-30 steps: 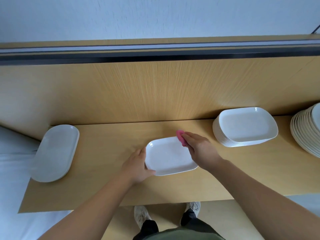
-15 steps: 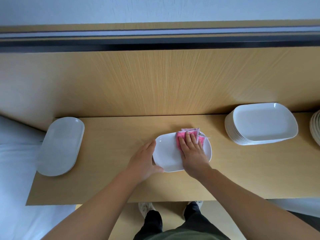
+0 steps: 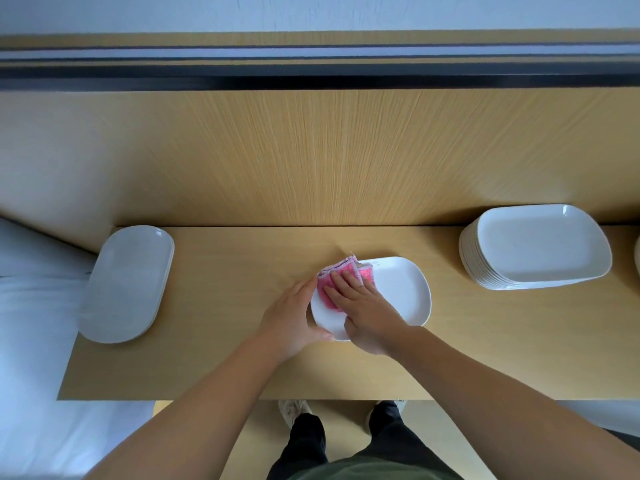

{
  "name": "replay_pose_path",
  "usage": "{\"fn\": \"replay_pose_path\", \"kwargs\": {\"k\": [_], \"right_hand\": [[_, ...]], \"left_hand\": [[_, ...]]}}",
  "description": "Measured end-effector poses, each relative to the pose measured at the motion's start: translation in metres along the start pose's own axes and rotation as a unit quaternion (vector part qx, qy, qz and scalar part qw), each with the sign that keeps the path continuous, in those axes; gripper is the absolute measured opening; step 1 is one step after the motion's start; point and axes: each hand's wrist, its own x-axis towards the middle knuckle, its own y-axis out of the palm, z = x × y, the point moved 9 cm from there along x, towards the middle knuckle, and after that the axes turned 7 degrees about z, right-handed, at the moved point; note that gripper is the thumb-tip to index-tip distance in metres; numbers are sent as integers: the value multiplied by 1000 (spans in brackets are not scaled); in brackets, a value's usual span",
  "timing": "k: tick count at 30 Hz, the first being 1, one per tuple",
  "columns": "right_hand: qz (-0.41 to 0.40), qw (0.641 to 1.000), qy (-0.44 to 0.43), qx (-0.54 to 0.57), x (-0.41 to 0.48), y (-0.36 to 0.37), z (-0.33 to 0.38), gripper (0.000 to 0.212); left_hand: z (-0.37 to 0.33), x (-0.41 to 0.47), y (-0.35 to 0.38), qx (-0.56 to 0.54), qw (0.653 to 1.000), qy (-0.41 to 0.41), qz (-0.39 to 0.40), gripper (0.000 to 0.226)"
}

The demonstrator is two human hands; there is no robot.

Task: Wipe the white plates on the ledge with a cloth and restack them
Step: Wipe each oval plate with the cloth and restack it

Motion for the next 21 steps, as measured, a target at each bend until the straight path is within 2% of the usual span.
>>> {"fn": "replay_pose_path", "kwargs": {"k": [4, 11, 16, 21], "right_hand": [[36, 999, -26, 4, -3, -6, 6, 74], [91, 993, -79, -8, -14, 0, 18, 88], [87, 991, -101, 1, -21, 5, 21, 84], [31, 989, -137, 37, -24, 7, 14, 62]], "left_hand": [[-1, -1, -1, 14, 1000, 9, -1, 113], [-4, -2, -3, 72, 997, 33, -3, 113], [-7, -5, -3, 136, 989, 58, -13, 105], [-7, -4, -3, 184, 981, 64, -18, 101]]}}
